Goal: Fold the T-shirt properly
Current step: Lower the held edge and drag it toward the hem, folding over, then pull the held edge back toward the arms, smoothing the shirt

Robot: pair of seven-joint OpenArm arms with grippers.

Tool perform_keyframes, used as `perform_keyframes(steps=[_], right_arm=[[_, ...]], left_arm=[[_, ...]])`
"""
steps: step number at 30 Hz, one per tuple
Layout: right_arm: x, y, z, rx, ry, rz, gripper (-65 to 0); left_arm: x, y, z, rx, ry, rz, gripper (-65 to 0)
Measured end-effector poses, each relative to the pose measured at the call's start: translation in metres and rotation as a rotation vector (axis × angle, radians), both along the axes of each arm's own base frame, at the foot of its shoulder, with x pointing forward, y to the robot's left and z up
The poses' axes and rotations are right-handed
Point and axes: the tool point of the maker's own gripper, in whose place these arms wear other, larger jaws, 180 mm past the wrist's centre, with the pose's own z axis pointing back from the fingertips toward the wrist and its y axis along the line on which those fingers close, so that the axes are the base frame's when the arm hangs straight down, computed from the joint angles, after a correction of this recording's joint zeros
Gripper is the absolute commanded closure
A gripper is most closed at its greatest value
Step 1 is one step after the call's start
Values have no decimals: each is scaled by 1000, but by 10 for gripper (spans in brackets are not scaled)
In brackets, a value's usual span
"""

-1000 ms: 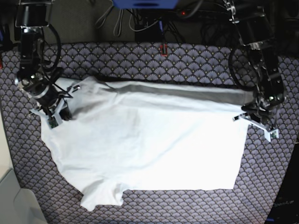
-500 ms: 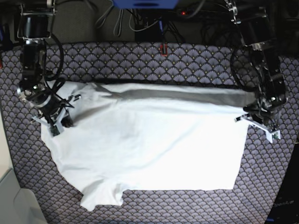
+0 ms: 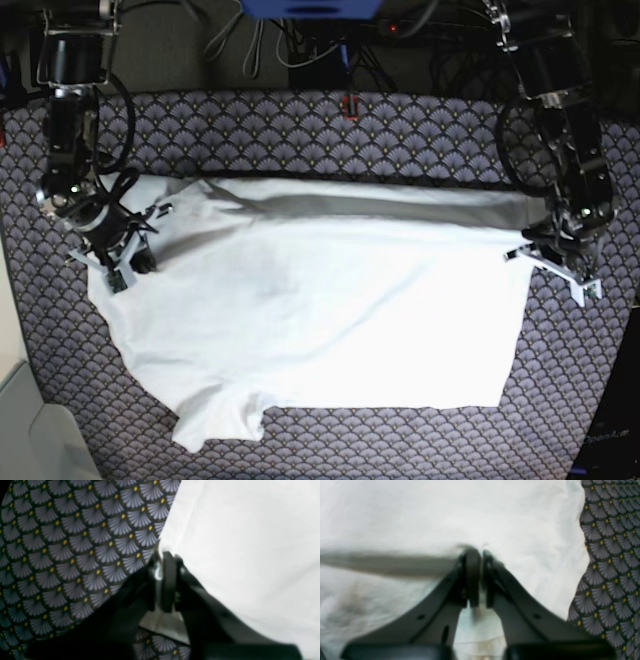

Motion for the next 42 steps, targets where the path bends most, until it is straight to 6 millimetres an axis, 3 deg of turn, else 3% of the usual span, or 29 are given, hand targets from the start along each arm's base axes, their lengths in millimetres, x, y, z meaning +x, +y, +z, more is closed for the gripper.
perform_keyframes(steps=[3,6,9,13,17,21,28,31,34,38,42], right_arm=[[0,0,0,-1,0,0,-164],[-1,0,0,-1,1,0,-185],[-1,-2,0,0,-1,-5,-185],[-2,-2,2,-7,-4,-2,-189],[-13,-6,17,-22,-46,-10,-189],[-24,-12,35,-41,-95,-19,-190],[-63,-33,17,-45,-27,-85,-190],[-71,-37,19,12,-37,-117,-190],[-78,-45,17,14,-25,-141,-190],[-81,-47,16,14,-23,-145,-190],[-85,-48,12,12,-8,-148,-190]], left_arm=[[0,1,0,3,1,1,-241],[0,1,1,4,0,1,-366],[0,1,1,4,0,1,-437],[0,1,5,8,-12,-1,-441],[2,2,29,39,-75,-8,-441],[-16,-2,38,76,-94,-28,-442],[-48,-14,-23,14,4,-14,-442],[-64,-13,-40,17,35,-7,-442],[-72,-11,-47,26,48,-6,-442],[-70,-10,-45,29,38,-7,-442],[-70,-8,-56,15,68,3,-442]])
